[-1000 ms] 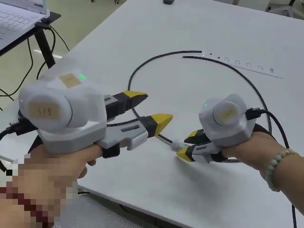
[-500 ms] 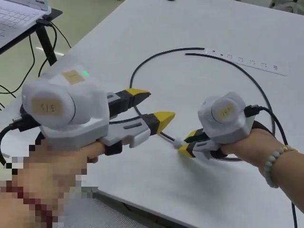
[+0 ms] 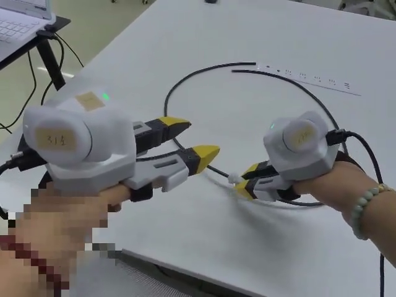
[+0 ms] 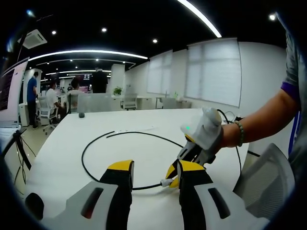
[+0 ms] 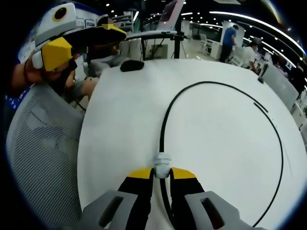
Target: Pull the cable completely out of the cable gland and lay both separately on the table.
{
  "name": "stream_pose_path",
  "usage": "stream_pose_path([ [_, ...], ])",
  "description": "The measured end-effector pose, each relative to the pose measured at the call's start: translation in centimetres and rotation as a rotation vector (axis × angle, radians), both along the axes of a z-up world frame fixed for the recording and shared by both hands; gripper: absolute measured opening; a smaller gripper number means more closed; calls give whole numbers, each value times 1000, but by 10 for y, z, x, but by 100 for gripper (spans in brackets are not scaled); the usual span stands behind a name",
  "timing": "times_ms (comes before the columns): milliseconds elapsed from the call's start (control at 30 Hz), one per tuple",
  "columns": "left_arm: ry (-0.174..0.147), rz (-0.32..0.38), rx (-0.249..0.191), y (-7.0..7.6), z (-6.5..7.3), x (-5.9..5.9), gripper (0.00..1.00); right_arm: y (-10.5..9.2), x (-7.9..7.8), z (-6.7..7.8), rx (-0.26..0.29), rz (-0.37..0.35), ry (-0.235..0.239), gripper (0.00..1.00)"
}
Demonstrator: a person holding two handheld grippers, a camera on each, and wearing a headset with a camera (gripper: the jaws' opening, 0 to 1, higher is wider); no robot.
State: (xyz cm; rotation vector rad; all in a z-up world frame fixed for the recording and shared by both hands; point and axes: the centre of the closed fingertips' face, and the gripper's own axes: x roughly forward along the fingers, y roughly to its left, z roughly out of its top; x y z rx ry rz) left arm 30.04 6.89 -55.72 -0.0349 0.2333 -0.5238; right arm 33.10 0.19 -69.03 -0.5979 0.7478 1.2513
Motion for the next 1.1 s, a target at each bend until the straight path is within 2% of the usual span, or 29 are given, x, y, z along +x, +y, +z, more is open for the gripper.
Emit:
stream_pose_path([
  [233, -18, -78, 20, -13, 6, 1, 34, -20, -6, 28, 46, -38, -18, 9],
  [333, -24, -143, 48, -20, 9, 1, 32, -30, -12, 46, 71, -47, -37, 8],
  [400, -19, -185, 45, -27, 10, 0, 30, -35, -16, 56, 84, -57, -45, 8],
  [467, -31, -190, 70, -29, 12, 3, 30, -40, -19, 69, 98, -61, -61, 8],
  [633, -40, -270, 69, -52, 15, 3, 30, -53, -27, 94, 121, -73, -92, 8],
  [767, -75, -409, 125, -77, 17, -3, 31, -61, -37, 110, 131, -57, -98, 8],
  [800, -90, -455, 124, -84, 21, -5, 31, -63, -37, 112, 135, -57, -96, 8],
  [833, -84, -485, 113, -88, 22, -7, 31, -65, -40, 116, 143, -52, -90, 8],
  [900, -108, -561, 126, -97, 25, -11, 32, -66, -44, 121, 153, -47, -86, 8],
  [967, -115, -661, 132, -106, 25, -18, 32, -66, -49, 127, 165, -29, -80, 8],
  [1000, -131, -697, 166, -109, 23, -20, 32, -65, -52, 129, 171, -18, -72, 8],
  [1033, -148, -732, 180, -112, 23, -22, 32, -64, -54, 131, 177, -5, -69, 8],
  [1067, -162, -786, 162, -117, 26, -28, 33, -63, -58, 134, 184, 8, -56, 8],
  [1100, -166, -799, 147, -119, 28, -29, 33, -62, -61, 135, 190, 25, -51, 8],
])
